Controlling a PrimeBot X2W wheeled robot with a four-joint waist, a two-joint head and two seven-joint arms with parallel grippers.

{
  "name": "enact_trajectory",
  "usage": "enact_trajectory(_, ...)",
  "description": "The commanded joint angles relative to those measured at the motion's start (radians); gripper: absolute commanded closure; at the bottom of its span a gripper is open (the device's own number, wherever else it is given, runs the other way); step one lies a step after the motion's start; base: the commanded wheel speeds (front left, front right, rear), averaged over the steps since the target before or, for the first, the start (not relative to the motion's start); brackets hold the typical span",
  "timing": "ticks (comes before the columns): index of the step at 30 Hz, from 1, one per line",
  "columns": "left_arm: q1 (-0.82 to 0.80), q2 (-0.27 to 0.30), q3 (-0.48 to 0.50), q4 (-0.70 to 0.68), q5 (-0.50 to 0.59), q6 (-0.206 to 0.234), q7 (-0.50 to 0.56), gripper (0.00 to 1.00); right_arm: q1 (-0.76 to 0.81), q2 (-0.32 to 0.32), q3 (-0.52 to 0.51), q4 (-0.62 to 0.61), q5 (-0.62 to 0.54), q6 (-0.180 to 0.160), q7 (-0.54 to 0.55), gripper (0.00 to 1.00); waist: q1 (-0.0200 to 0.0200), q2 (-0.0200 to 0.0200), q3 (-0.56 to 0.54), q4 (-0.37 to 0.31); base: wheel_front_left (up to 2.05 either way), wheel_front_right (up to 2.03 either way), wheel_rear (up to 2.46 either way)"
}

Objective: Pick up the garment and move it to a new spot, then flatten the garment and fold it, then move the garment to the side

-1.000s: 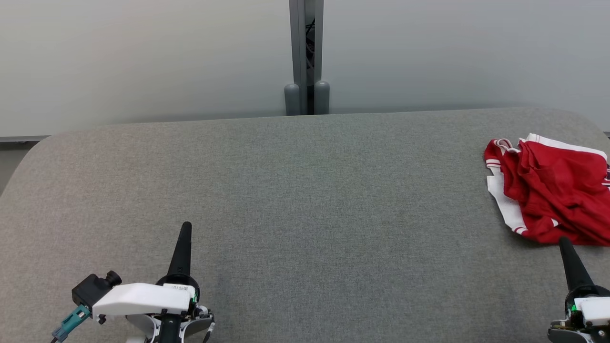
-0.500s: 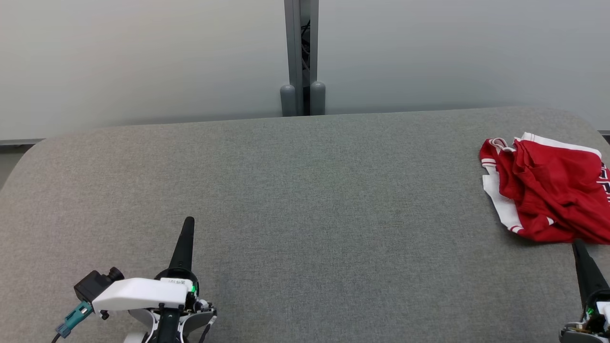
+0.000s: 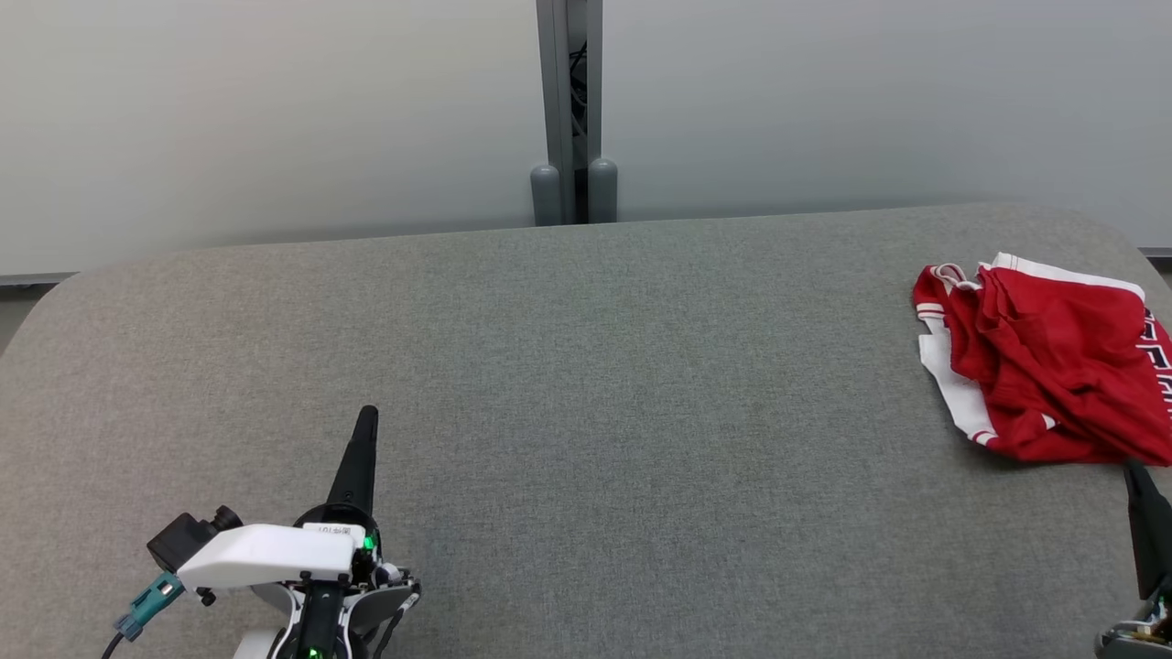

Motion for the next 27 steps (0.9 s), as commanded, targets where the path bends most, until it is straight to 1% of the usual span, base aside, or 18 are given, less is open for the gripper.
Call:
enact_trajectory(1, -0.017, 0.005, 0.0, -0.002, -0.02, -0.009, 0.004, 1.0, 0.009, -0.01, -0.009, -0.011, 0.032, 0.001, 0.012, 1.0, 0.0, 0.0, 0.0, -0.002, 0.0, 0.0, 0.0)
enact_trajectory(22, -0.037, 0.006, -0.011, 0.005, -0.125, -0.02, 0.026, 1.0, 0.026, -0.012, -0.059, -0.031, 0.173, 0.001, 0.061, 1.0, 0.0, 0.0, -0.003, -0.017, 0.0, 0.0, 0.0)
enact_trajectory(27, -0.037, 0.006, -0.01, 0.005, -0.124, -0.018, 0.026, 1.0, 0.026, -0.012, -0.057, -0.03, 0.171, 0.001, 0.06, 1.0, 0.0, 0.0, -0.003, -0.017, 0.0, 0.0, 0.0)
